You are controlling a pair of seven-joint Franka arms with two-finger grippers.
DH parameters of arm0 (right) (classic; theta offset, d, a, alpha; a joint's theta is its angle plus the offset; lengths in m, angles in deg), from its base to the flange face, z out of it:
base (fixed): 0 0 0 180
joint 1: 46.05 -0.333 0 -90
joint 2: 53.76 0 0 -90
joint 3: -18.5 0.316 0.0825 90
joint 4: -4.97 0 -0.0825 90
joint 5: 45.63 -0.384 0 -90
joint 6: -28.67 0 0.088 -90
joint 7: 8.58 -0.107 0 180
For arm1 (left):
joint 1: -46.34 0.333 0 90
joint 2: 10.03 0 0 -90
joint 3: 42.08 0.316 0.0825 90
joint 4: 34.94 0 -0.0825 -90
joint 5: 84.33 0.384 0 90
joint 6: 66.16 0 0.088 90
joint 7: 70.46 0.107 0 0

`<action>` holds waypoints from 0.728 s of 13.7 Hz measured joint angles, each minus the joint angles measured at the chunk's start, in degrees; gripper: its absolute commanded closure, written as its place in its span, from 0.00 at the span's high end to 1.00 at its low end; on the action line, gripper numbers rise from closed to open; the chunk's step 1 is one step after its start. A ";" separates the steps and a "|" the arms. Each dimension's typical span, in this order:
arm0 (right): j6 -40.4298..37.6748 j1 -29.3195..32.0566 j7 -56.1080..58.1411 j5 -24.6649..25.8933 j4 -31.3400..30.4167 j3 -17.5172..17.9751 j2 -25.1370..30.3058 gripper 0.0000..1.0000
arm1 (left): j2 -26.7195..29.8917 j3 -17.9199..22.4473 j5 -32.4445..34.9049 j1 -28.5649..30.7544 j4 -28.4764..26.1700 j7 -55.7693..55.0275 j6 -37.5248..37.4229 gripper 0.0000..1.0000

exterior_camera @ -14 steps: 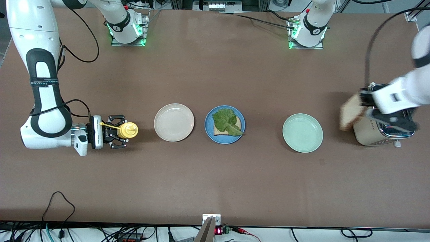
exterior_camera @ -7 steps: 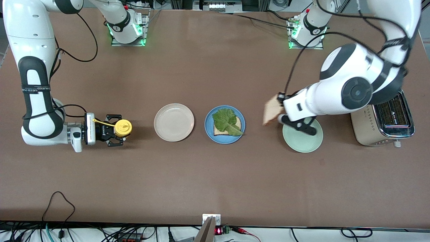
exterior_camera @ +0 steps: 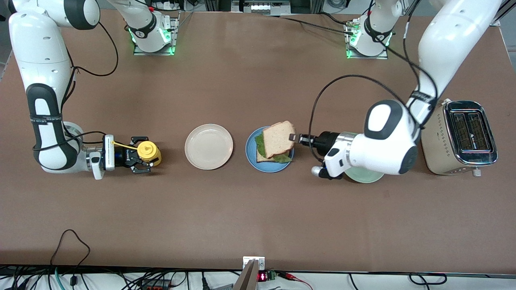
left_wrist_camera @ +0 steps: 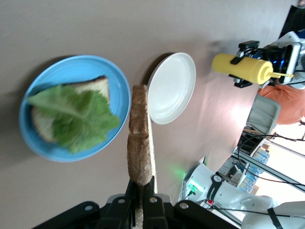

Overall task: Make sandwich in blue plate with both arms
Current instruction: 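Carry the second bread slice to the blue plate with the left gripper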

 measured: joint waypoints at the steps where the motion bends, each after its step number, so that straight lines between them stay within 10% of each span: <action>1: -0.55 0.42 0.60 -0.28 -0.01 0.00 -0.60 0.00 | -1.03 -0.01 -0.64 -0.68 -0.33 2.86 1.98 0.00; 8: -5.76 2.20 5.47 -6.29 -0.07 0.01 -5.29 0.03 | -4.60 0.72 -4.89 1.32 -7.45 23.43 7.37 0.00; 10: -6.22 2.53 5.75 -6.79 -0.07 0.14 -5.62 0.32 | -5.97 0.74 -5.49 1.57 -7.74 26.32 7.65 0.01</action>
